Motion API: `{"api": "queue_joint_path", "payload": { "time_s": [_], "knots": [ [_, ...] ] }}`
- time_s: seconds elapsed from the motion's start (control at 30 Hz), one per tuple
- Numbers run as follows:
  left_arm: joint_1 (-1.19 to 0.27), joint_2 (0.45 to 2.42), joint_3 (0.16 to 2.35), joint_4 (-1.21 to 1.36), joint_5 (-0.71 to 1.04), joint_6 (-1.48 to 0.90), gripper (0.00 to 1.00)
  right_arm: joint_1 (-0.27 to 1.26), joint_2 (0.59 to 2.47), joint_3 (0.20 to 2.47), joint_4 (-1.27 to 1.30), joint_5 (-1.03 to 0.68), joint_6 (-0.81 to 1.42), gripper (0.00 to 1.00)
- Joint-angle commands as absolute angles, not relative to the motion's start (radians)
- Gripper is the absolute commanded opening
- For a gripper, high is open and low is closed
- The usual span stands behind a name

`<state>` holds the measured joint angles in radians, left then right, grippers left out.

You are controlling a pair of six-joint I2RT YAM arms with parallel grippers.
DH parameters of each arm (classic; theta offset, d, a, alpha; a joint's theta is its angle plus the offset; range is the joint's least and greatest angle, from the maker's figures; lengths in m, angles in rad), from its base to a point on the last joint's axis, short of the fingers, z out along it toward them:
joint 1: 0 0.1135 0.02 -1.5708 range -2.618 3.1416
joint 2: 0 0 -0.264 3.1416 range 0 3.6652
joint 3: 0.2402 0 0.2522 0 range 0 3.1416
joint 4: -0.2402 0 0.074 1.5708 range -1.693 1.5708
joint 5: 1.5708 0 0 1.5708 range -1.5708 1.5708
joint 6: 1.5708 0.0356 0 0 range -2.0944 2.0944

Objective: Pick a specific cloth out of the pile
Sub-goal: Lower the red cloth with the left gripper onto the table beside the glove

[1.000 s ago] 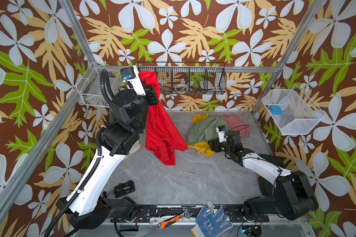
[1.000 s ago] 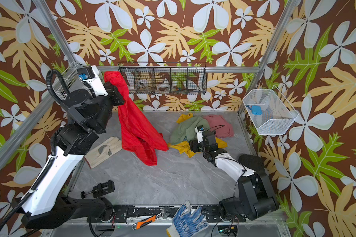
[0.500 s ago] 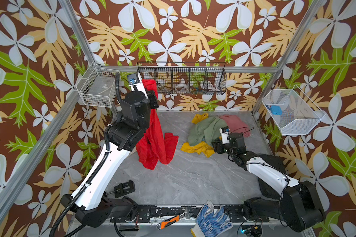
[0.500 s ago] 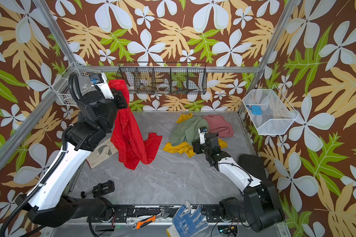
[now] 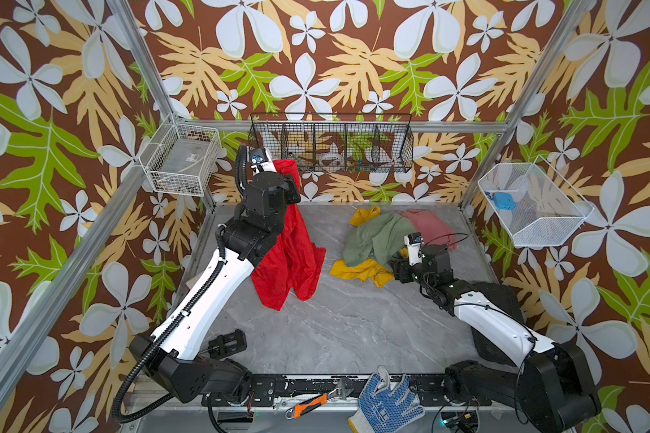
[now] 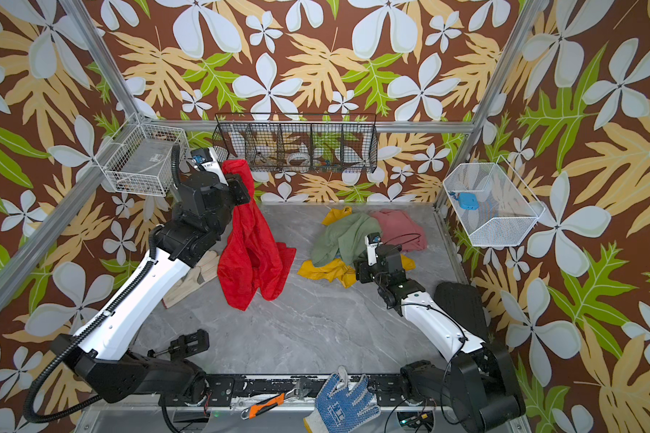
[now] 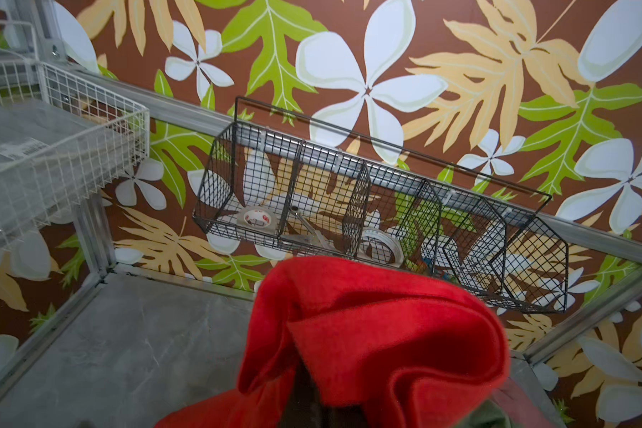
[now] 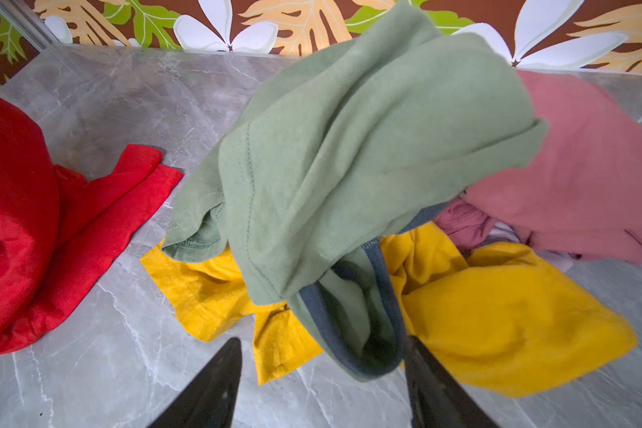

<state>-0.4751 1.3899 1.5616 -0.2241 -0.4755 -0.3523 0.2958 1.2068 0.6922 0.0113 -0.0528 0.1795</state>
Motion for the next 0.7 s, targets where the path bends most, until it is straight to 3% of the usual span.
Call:
{"api": "queue_joint_path", "payload": {
  "time_s": [0.0, 0.33, 0.67],
  "knots": [
    [-0.444, 1.347, 1.451, -0.112, -0.39, -0.492, 0.0, 0.296, 1.195, 0.684, 0.007, -0.039, 0.186, 0.68],
    [-0.356, 1.137, 1.069, -0.114, -0.416, -0.687, 0.0, 0.295, 1.177, 0.668, 0.002, -0.037, 0.186, 0.69],
    [-0.304, 0.952, 0.842, -0.345, -0.527, -0.792, 0.0, 0.296, 1.192, 0.671, 0.006, -0.052, 0.192, 0.69]
  ]
}}
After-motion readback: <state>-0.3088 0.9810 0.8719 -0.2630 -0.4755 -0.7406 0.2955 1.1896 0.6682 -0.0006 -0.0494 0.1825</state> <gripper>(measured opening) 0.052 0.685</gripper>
